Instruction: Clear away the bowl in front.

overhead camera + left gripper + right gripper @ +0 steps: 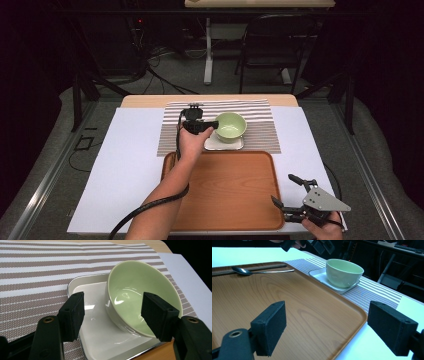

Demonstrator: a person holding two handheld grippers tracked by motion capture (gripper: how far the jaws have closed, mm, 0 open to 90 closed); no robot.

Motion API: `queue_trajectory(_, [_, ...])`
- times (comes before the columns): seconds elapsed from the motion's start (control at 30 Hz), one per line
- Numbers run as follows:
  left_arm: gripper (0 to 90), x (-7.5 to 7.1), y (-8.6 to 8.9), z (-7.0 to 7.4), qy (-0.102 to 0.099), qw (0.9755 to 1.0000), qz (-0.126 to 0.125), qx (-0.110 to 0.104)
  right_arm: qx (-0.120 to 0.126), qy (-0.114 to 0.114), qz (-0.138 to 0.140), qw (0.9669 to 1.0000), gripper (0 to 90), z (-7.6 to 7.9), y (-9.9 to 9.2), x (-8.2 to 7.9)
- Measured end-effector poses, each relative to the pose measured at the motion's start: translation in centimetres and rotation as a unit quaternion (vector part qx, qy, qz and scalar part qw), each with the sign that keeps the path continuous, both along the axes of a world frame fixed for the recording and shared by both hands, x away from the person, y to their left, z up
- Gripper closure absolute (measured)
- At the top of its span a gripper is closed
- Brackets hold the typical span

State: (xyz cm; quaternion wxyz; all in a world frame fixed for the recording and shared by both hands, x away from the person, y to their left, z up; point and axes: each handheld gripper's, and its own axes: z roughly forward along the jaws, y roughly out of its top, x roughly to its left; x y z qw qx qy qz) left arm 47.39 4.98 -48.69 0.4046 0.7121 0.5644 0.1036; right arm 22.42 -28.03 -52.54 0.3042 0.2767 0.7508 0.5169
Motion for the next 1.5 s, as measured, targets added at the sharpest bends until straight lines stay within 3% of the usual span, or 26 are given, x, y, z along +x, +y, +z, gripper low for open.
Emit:
queue_trajectory(0.43, [35.5, 1.0, -0.9, -1.6, 0.006, 0.9997, 0.022, -0.013, 0.001, -0.001, 0.001, 1.0, 15.3, 0.0, 0.0, 0.0])
queue_trajectory(1.1, [37.2, 1.8, -2.1, -4.0, 0.025, 0.9992, 0.03, 0.006, 0.002, -0.001, 0.002, 1.0, 15.3, 0.1, 0.0, 0.0])
queue_trajectory(1.5, [44.3, 2.3, -2.7, -4.9, 0.032, 0.9991, 0.026, 0.008, 0.002, -0.001, 0.003, 1.0, 15.3, 0.1, 0.0, 0.0])
